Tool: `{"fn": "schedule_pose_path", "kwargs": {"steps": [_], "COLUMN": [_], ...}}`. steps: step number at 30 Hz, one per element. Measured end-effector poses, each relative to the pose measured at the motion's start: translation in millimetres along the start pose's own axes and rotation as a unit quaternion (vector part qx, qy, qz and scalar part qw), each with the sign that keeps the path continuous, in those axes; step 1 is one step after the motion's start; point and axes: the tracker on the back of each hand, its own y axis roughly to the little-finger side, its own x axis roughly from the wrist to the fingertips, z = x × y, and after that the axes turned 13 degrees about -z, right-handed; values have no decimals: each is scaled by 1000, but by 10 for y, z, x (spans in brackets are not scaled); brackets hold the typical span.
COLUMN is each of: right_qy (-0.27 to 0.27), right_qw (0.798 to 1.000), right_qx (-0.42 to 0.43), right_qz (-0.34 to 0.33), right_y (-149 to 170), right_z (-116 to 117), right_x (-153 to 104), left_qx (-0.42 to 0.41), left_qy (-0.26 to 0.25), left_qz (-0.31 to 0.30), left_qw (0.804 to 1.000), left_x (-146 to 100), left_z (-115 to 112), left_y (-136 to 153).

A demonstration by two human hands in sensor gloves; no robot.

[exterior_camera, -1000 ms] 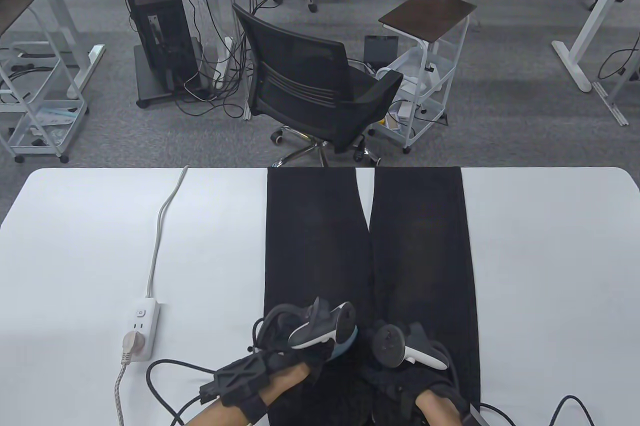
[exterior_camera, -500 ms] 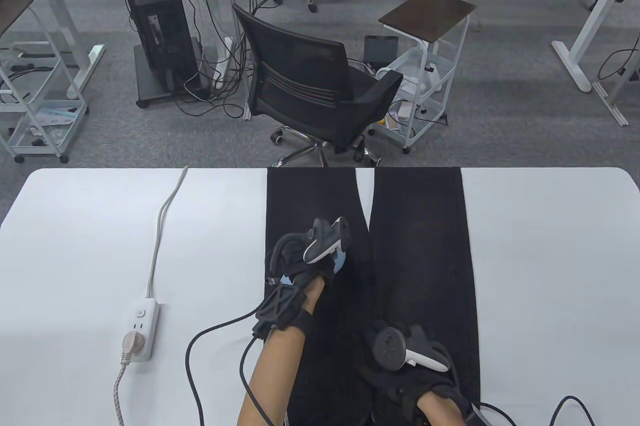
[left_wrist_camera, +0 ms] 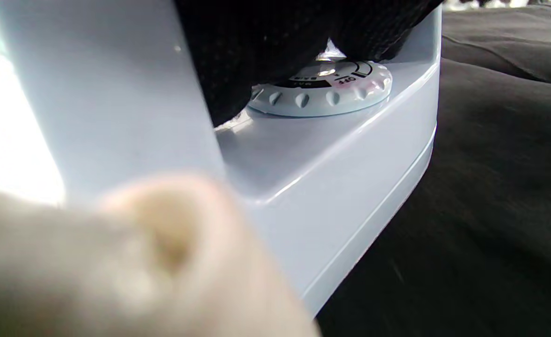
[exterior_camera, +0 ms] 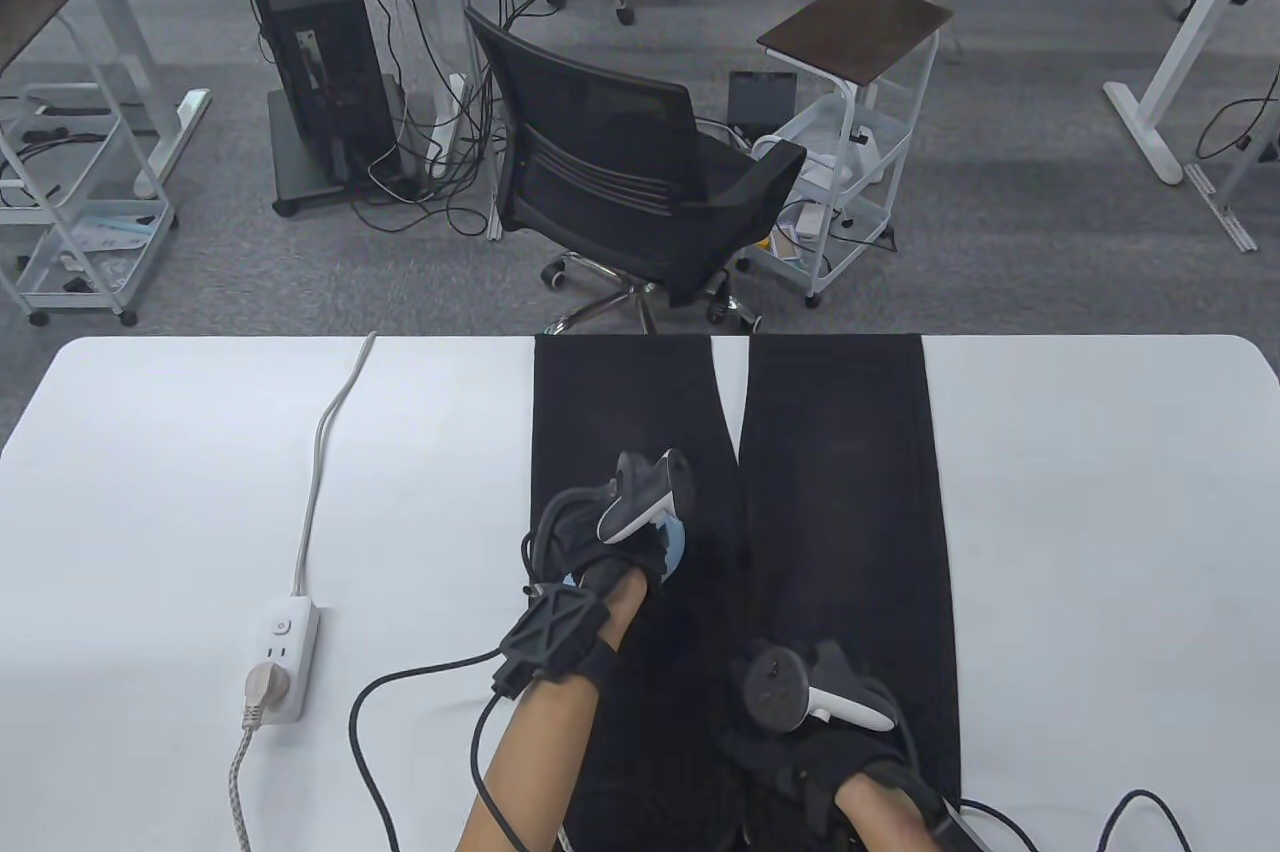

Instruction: Iron trousers with electric iron on table

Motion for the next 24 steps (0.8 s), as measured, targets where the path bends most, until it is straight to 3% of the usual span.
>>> {"fn": "schedule_pose_path", "kwargs": {"steps": [2,9,14,18,24], "right_qy": [-1,-3,1,4,6], "right_qw": [1000,1000,1000,1000,1000], "right_qx": [1,8,17,6,6], "right_qz": [0,-3,-6,0,1], "right_y": [4,23,53,40,38], "right_z": [0,-8,-20,-4,-3], "right_x": [2,-1,-12,-4,-5], "left_qx": [3,52,104,91,88], "left_qy": [24,26,-33,-27,-55], "left_qz": [-26,-101,-117,-117,-83], "left_qw": [999,993,987,989,991], "left_x": [-202,-914,-1381,-1316,-863], "left_z": [-59,-386,-646,-633,-426], "left_y": [-70,-404,-526,-408,-271]}}
